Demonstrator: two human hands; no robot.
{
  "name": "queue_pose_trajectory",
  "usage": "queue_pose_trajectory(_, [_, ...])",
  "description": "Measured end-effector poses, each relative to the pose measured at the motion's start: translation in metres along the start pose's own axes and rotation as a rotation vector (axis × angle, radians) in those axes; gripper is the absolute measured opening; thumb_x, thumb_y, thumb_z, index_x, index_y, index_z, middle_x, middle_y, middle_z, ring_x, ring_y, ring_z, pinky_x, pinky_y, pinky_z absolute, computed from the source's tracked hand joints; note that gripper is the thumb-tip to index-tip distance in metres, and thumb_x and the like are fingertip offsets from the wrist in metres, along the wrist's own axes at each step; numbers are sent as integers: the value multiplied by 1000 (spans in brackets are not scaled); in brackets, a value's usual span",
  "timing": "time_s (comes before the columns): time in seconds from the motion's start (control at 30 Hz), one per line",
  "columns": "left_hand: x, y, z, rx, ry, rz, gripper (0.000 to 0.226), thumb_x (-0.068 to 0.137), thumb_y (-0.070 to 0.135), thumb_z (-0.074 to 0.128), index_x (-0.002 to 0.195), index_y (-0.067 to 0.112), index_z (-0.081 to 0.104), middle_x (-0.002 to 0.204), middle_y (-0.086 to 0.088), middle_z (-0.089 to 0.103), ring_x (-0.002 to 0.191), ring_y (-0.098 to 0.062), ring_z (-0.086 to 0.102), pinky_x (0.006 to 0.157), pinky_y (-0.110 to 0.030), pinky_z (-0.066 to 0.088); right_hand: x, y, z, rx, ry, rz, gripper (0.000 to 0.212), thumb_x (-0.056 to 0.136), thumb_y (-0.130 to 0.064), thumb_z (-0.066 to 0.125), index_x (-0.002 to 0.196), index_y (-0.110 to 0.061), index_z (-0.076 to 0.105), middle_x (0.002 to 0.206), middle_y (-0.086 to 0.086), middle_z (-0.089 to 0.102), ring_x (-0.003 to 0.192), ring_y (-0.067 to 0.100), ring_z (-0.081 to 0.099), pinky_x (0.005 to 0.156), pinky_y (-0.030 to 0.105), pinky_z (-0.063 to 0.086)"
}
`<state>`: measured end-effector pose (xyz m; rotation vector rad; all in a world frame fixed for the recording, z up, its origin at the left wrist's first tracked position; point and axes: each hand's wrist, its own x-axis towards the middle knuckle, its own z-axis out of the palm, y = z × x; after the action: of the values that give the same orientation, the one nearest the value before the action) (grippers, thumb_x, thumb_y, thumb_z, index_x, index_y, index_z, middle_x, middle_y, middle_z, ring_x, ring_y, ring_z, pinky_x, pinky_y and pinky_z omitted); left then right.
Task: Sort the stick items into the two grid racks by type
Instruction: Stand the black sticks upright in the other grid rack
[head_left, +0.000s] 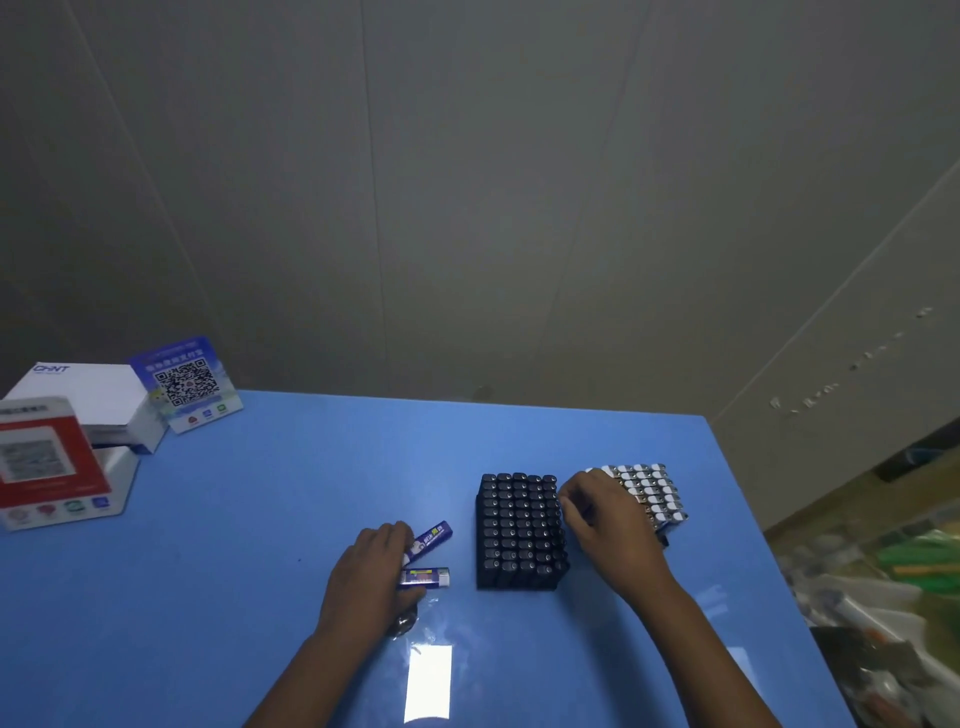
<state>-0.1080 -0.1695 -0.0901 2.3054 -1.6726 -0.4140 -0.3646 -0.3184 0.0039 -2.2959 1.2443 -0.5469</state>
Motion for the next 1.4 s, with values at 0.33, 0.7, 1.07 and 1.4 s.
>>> queue_pose_trajectory(0.33, [21, 19, -2, 132, -200, -101, 52, 80, 45, 65, 118, 18, 45, 116, -2, 47, 104, -20, 48, 75, -28, 49, -10, 5, -2, -316, -77, 27, 64, 98, -42, 56, 153, -21, 33, 160, -2, 29, 148, 17, 27, 120, 31, 24])
queue_pose_trajectory(0.7, [8, 38, 7, 117, -157, -277, 38, 85, 29, 58, 114, 14, 39, 114, -3, 45, 100, -19, 46, 66, -25, 45, -24, 18, -14, -255, -59, 1, 62, 97, -39, 58, 151, -20, 33, 161, -3, 24, 149, 15, 23, 119, 26, 20])
queue_pose_trajectory(1.07, [-12, 41, 1, -3, 64, -409, 27, 97, 37, 52, 99, 10, 57, 98, -7, 53, 84, -23, 56, 72, -34, 51, -23, 39, -30, -105, -108, -118, 43, 94, -31, 61, 133, -23, 45, 132, -9, 45, 122, 9, 45, 101, 20, 35])
queue_pose_trajectory(1.4, [-24, 165, -44, -885, 338, -369, 7, 86, 18, 73, 88, 23, 69, 74, 6, 72, 64, -1, 65, 62, -18, 50, -27, 66, -63, 43, -138, -123, 28, 95, -26, 59, 121, -24, 50, 119, -11, 49, 109, 9, 46, 81, 25, 38])
